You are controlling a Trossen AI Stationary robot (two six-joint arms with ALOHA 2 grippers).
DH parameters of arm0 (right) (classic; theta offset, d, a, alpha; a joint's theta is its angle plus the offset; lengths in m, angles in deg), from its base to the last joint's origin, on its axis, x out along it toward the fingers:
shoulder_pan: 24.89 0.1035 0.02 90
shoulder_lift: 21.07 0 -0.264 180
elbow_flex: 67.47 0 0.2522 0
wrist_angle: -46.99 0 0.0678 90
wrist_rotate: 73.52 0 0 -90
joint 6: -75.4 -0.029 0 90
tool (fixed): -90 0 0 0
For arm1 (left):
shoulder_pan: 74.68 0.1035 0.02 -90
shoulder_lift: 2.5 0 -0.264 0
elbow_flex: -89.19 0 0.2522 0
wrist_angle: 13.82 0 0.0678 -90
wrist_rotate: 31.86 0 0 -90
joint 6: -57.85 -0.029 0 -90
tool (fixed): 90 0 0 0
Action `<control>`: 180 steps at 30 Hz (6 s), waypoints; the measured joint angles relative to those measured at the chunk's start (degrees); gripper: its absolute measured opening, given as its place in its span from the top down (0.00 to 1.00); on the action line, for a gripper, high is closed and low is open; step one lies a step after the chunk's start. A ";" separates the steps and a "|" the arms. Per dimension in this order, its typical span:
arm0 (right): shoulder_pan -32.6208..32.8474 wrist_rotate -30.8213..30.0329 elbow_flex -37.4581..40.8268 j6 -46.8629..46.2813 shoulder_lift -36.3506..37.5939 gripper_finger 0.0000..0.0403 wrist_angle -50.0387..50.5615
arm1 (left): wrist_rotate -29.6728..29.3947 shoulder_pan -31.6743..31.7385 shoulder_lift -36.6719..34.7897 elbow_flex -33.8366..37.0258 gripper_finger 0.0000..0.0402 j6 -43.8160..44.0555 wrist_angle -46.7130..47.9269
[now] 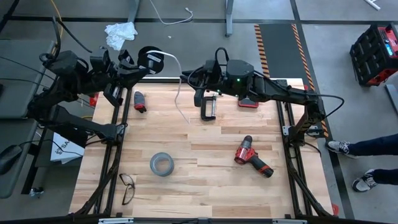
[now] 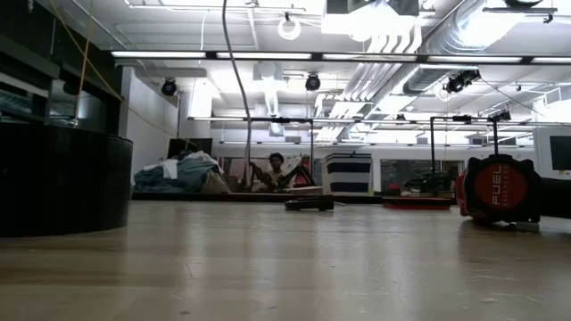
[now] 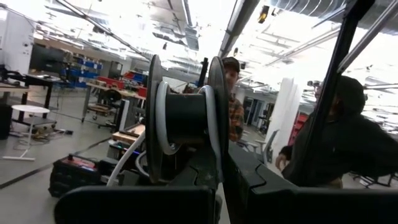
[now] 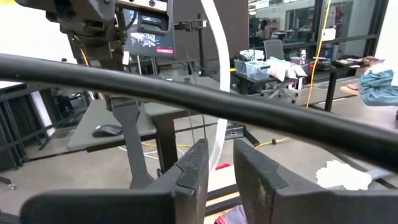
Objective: Coil cords
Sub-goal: Coil the white wire
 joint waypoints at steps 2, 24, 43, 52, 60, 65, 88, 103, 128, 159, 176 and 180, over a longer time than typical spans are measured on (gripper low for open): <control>0.00 -0.04 0.00 -0.12 0.00 0.83 -0.01 | 0.02 0.00 0.04 0.00 1.00 0.00 0.06; -1.18 1.19 0.00 -5.03 -0.04 0.83 -0.87 | 1.52 -0.01 0.14 0.00 1.00 0.00 -0.47; -1.25 5.38 0.00 -6.12 -0.07 0.83 -1.79 | 2.69 0.00 0.50 0.00 1.00 0.04 -1.77; -0.19 4.48 0.00 -5.01 -0.07 0.98 -0.28 | 1.70 -0.02 0.50 0.00 1.00 0.02 -1.75; 3.49 3.45 0.00 -3.03 -0.50 0.99 -0.95 | -5.62 0.02 2.27 -0.02 1.00 4.58 -1.96; 4.91 4.06 0.07 -2.97 -1.37 1.00 -3.49 | -6.38 0.02 6.02 -0.02 1.00 11.91 -4.62; 8.61 5.40 0.04 1.67 -5.40 1.00 -14.70 | 14.51 5.41 11.45 -0.02 1.00 57.89 -9.23; 8.52 6.47 0.02 3.50 -6.68 1.00 -19.92 | 17.56 5.76 10.93 -0.02 1.00 60.67 -5.44; 9.49 8.02 0.00 4.35 -6.43 1.00 -20.25 | 11.72 12.07 7.23 -0.04 1.00 53.23 1.42; 8.57 13.14 0.00 5.59 -7.98 1.00 -25.70 | 26.18 9.18 9.75 -0.02 1.00 60.72 -4.01; 8.92 13.66 0.00 4.96 -8.07 1.00 -22.79 | 17.62 13.22 4.77 -0.02 1.00 47.61 5.18; 9.09 13.66 0.00 4.04 -8.07 1.00 -22.54 | 14.48 13.20 4.52 -0.01 1.00 42.91 7.00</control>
